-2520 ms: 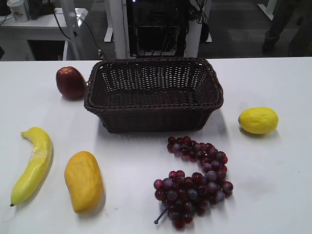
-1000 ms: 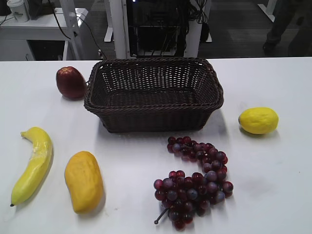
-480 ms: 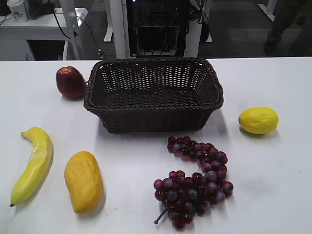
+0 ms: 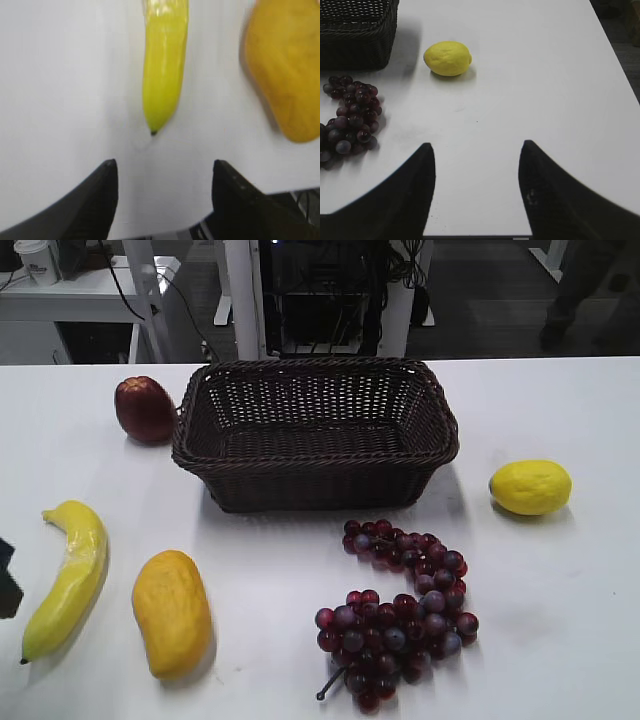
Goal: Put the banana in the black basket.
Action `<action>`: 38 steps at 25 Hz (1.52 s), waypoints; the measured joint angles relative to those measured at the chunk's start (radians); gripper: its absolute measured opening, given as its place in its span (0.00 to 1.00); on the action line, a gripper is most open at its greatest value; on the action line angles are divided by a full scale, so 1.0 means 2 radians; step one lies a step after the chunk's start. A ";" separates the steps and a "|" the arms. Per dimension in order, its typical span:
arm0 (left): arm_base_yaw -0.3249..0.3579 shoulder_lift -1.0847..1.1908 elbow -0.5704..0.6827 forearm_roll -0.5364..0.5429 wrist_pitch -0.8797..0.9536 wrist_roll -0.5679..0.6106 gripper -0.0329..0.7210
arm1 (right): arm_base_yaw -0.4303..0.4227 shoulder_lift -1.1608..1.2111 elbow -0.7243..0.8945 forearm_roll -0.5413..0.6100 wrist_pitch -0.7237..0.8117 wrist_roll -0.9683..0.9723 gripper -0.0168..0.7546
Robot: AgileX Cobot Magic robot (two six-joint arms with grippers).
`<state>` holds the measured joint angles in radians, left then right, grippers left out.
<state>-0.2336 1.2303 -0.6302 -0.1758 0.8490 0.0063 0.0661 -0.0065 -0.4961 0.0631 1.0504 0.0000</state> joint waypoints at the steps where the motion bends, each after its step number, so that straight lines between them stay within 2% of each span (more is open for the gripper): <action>1: 0.000 0.012 0.000 0.000 -0.025 0.000 0.83 | 0.000 0.000 0.000 0.000 0.000 0.000 0.59; 5: 0.000 0.060 -0.005 0.001 -0.085 0.001 0.87 | 0.000 0.000 0.000 0.000 0.000 0.000 0.59; 18: 0.000 0.193 -0.090 0.011 -0.103 0.002 0.87 | 0.000 0.000 0.000 0.000 0.000 0.000 0.59; 22: 0.000 0.223 -0.093 0.010 -0.114 -0.003 0.87 | 0.000 0.000 0.000 0.000 0.000 0.000 0.59; 27: 0.000 0.261 -0.093 0.007 -0.136 -0.037 0.86 | 0.000 0.000 0.000 0.000 0.000 0.000 0.59; 38: 0.000 0.289 -0.094 -0.003 -0.172 -0.042 0.83 | 0.000 0.000 0.000 0.000 0.000 0.000 0.59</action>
<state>-0.2336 1.8087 -0.8188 -0.1811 0.5043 -0.0773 0.0661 -0.0065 -0.4961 0.0631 1.0504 0.0000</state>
